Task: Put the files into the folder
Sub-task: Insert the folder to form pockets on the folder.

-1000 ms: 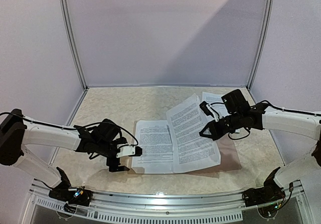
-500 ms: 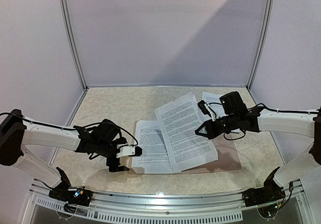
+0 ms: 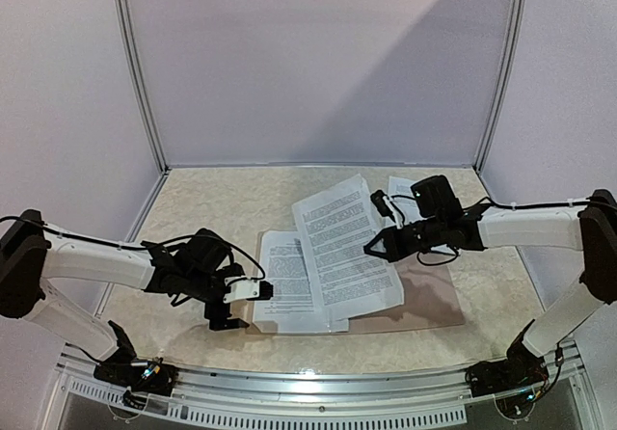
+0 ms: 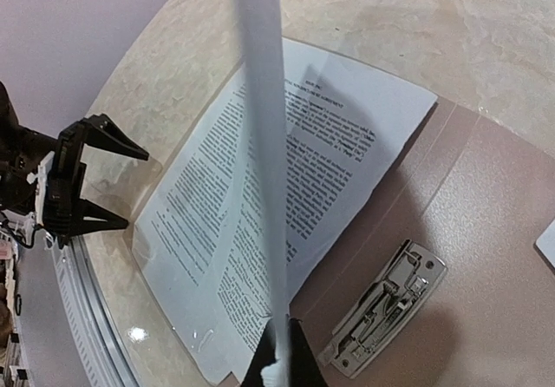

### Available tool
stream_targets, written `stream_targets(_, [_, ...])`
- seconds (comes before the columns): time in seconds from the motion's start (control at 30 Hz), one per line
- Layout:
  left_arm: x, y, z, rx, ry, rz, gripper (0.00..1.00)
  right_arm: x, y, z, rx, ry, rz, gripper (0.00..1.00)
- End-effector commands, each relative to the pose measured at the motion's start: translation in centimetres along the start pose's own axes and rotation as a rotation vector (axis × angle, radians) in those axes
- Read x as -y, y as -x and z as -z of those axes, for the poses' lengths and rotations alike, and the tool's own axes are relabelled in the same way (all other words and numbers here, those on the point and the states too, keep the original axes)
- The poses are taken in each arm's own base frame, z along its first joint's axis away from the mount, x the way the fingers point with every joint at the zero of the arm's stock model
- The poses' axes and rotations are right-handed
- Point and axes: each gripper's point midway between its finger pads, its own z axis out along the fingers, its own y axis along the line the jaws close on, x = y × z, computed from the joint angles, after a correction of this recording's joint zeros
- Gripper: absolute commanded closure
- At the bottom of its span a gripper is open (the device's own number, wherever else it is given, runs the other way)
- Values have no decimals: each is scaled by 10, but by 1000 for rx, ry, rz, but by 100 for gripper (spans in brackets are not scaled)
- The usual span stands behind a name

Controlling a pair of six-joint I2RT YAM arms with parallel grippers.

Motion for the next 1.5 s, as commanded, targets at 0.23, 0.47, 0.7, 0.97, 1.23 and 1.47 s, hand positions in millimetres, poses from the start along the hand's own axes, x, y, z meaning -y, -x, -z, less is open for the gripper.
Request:
stream_targets(0.23, [23,-30,-7,-105,-59,-16,2,9,-20,-34,-34,77,-232,100])
stream_targets(0.47, [24,-29,-7,-100,-68,-19,3,0,-24,-47,6,145,-348,100])
stream_targets(0.7, [26,-28,-7,-96,-77,-19,3,5,-19,-58,53,94,-393,100])
stream_targets(0.97, [27,-28,-7,-100,-81,-19,4,13,1,-66,87,52,-399,100])
stream_targets(1.23, [28,-30,-8,-107,-85,-19,5,-9,-19,-88,23,147,-390,100])
stream_targets(1.47, [27,-30,-8,-106,-85,-21,6,-42,-17,-95,-25,289,-368,100])
